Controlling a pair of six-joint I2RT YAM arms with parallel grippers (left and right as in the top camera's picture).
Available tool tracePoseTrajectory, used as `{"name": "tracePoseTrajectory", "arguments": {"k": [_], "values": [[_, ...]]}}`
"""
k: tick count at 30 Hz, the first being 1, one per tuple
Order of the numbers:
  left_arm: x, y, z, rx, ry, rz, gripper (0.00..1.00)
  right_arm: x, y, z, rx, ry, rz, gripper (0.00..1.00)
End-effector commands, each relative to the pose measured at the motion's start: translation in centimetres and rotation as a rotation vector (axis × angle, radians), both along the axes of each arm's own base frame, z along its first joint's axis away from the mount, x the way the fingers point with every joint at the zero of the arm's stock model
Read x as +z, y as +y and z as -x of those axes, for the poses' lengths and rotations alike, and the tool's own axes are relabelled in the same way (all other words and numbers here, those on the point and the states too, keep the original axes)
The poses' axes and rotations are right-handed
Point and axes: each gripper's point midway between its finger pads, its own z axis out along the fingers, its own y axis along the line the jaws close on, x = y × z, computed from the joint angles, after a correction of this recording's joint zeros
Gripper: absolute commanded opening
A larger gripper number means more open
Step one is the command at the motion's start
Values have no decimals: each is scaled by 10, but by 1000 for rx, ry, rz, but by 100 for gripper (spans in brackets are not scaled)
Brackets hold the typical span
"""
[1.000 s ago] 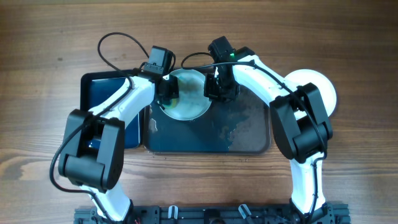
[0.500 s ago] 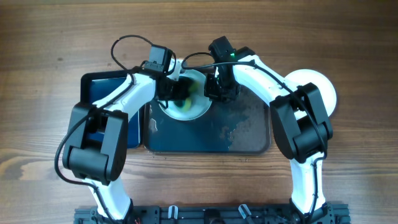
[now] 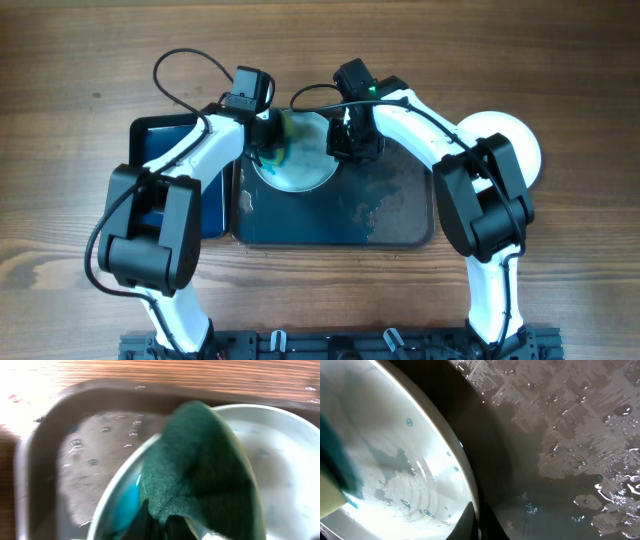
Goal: Clean dirty plates on tray and stack at the side
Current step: 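Scrub the third plate's other side with sponge in left gripper, then carry the third plate right and stack it on the plates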
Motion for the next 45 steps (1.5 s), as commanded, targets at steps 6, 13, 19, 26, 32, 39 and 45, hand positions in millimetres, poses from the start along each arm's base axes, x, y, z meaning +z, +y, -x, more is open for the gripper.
{"name": "tracePoseTrajectory", "arguments": {"k": [6,13,19,26,32,39,45], "values": [[20,-4,-43,46,-219,-94,4,-24,-14,12,39,39,67,5],[0,3,-16,32,-84,-126,4,-23,-11,10,40,31,56,4],[-15,-8,46,138,217,0,4,-22,-6,11,83,26,22,5],[65,-14,36,198,131,203,4,-18,4,12,153,11,-39,4],[138,59,10,363,-83,223,4,-17,8,13,152,16,-64,27],[126,76,20,409,-24,205,4,-24,16,16,102,16,-56,4],[125,75,23,407,-10,201,4,25,-17,-1,101,-152,125,4]]}}
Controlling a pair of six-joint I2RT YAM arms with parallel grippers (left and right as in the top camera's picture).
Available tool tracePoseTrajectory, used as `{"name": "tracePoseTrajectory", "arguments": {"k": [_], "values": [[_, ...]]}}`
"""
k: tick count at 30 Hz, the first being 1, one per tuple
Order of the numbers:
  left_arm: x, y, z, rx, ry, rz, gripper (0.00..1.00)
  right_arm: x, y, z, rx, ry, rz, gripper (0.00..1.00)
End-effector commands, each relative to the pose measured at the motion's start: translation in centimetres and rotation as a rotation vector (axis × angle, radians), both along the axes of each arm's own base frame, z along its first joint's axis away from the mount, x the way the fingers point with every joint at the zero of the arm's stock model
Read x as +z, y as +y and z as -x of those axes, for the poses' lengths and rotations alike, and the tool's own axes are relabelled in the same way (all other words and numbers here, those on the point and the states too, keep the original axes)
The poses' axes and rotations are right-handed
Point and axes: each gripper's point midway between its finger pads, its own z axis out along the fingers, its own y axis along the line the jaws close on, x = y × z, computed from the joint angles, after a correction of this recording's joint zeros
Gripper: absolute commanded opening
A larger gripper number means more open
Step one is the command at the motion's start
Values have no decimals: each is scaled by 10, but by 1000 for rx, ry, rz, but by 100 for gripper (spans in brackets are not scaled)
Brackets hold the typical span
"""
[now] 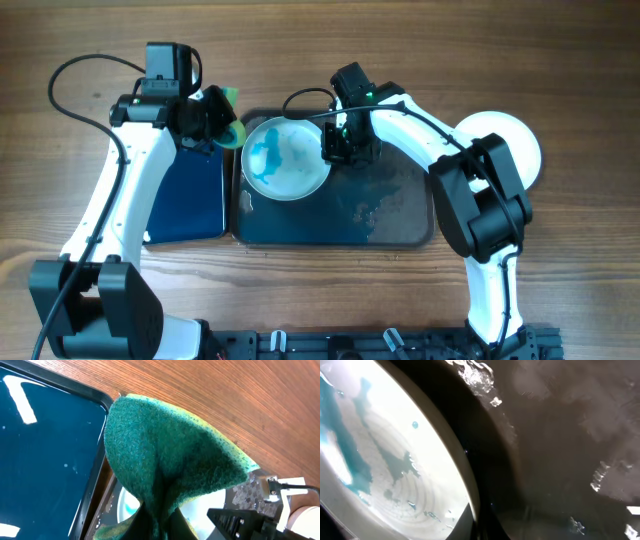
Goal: Clean dirty plates on tray and stack at the side
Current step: 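Carry the third plate right and stack it on the plates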
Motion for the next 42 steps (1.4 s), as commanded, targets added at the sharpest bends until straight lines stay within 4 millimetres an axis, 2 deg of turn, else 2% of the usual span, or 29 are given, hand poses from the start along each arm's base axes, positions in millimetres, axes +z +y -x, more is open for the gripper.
{"name": "tracePoseTrajectory", "arguments": {"k": [1,4,6,8,12,14,18,21,24,25,29,33,35,37,38,42], "values": [[-2,-3,1,2,6,1,4,42,-44,-13,-33,-190,236,4],[-2,-9,2,-14,6,1,4,106,-92,-27,-85,-414,470,4],[-2,-17,2,-35,3,1,4,160,-125,-27,-135,-580,660,4],[-1,-23,2,-50,-3,2,4,196,-138,-22,-132,-694,785,4],[0,-33,0,-66,-15,7,4,244,-139,-7,-109,-871,994,4],[0,-36,1,-58,-13,12,4,271,-130,4,-85,-994,1145,4],[-1,-37,1,-59,-13,-1,4,303,-111,20,-74,-1151,1265,4],[-5,-36,0,-55,-2,-10,4,322,-105,28,-95,-1236,1335,4],[-9,-36,-1,-55,4,-11,4,320,-104,28,-85,-1228,1326,4],[-9,-36,-1,-55,5,-10,4,312,-102,27,-65,-1202,1286,4],[-14,-36,-5,-54,4,-14,4,239,-81,26,70,-922,940,4],[-13,-37,-9,-54,-13,-11,4,203,-91,25,-17,-703,727,4],[-12,-37,-11,-54,-20,-13,4,193,-94,22,-35,-595,582,4],[-10,-37,-15,-59,-43,-14,4,193,-110,14,-113,-481,374,4],[-8,-37,-18,-59,-53,-13,4,197,-125,9,-162,-451,310,4],[-7,-38,-19,-59,-62,-12,4,200,-214,-3,-403,-356,241,4]]}}
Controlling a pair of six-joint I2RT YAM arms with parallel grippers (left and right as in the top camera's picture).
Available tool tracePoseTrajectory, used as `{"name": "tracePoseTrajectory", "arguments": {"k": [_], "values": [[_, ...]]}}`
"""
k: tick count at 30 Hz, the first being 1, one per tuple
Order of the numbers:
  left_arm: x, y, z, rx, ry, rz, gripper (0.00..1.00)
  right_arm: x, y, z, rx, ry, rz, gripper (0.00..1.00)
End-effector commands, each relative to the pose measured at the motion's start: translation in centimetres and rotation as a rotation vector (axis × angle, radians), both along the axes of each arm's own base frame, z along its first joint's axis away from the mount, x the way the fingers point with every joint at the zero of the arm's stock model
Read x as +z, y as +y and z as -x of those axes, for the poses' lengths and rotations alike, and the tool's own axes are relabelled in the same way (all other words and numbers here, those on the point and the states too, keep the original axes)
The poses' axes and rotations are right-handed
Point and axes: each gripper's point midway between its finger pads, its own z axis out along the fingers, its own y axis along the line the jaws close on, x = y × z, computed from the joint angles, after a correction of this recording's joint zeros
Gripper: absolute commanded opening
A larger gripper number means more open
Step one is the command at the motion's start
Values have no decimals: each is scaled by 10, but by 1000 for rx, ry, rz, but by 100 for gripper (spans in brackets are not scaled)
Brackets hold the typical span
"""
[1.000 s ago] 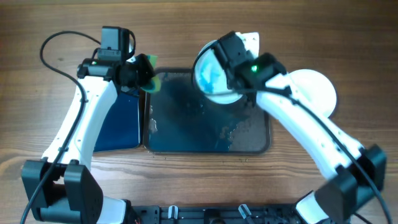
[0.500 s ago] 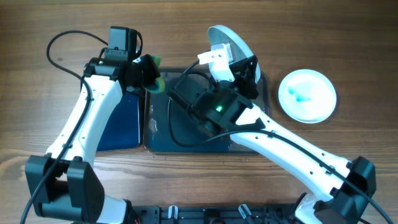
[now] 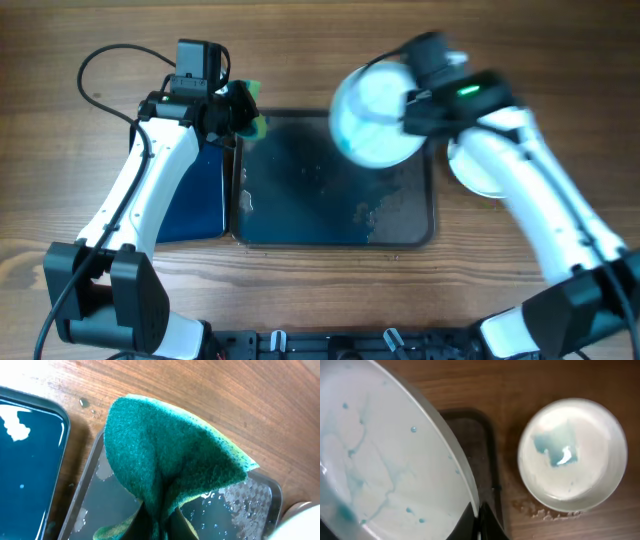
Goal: Clean dirty plates on tray and stack at the side
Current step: 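Carry the third plate right and stack it on the plates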
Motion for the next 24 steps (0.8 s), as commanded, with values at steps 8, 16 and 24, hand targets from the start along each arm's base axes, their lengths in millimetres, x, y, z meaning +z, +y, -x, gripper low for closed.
{"name": "tracePoseTrajectory", "arguments": {"k": [8,16,24], "values": [[-3,0,-1,4,2,-11,4,-45,-178,22,-478,42,-259,4],[-9,2,8,-22,39,-31,4,-115,-200,35,-545,27,-247,4],[-9,2,8,-24,40,-33,4,-142,-194,65,-569,126,-228,10]]}}
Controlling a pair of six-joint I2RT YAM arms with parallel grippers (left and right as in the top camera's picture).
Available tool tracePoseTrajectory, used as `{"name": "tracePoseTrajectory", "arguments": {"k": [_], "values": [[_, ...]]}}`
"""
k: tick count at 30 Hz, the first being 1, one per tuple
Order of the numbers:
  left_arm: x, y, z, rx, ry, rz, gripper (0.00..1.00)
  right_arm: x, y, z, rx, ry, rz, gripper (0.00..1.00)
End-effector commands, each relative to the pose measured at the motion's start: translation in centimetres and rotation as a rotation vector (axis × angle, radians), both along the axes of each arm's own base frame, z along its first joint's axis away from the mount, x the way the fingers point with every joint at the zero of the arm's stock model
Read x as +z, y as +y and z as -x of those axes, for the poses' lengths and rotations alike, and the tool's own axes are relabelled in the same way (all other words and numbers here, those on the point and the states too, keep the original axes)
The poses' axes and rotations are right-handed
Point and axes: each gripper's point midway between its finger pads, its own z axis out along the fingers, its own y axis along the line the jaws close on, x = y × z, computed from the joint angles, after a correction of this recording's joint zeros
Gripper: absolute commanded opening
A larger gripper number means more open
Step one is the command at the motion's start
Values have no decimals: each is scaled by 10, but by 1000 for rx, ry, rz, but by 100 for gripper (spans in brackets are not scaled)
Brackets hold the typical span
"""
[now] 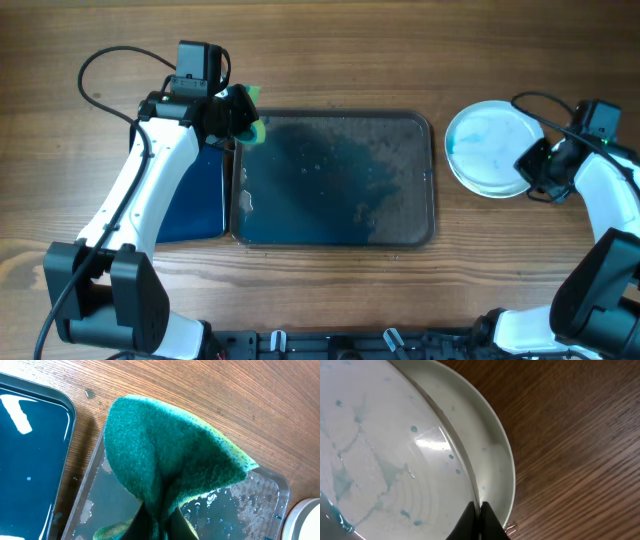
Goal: Clean dirty plates on tray and stack at the side
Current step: 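Carry the third plate right and stack it on the plates, then lower the sponge into the blue sponge tray and open left gripper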
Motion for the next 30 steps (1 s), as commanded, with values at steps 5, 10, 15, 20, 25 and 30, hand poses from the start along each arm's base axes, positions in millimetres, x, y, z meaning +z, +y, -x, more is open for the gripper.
{"name": "tracePoseTrajectory", "arguments": {"k": [5,10,15,20,25,30], "values": [[-5,0,2,-40,5,-32,4,12,-2,0,0,27,5,51],[-7,7,20,-31,70,-43,4,92,27,-55,197,-220,-144,64],[-20,70,51,73,217,-232,4,130,61,-81,346,-338,-176,72],[-33,125,69,141,307,-349,4,125,88,-87,424,-305,-111,72],[-74,147,74,80,321,-387,4,127,109,-92,480,-320,-104,73],[-87,149,69,92,282,-389,56,127,110,-92,485,-319,-104,73]]}}
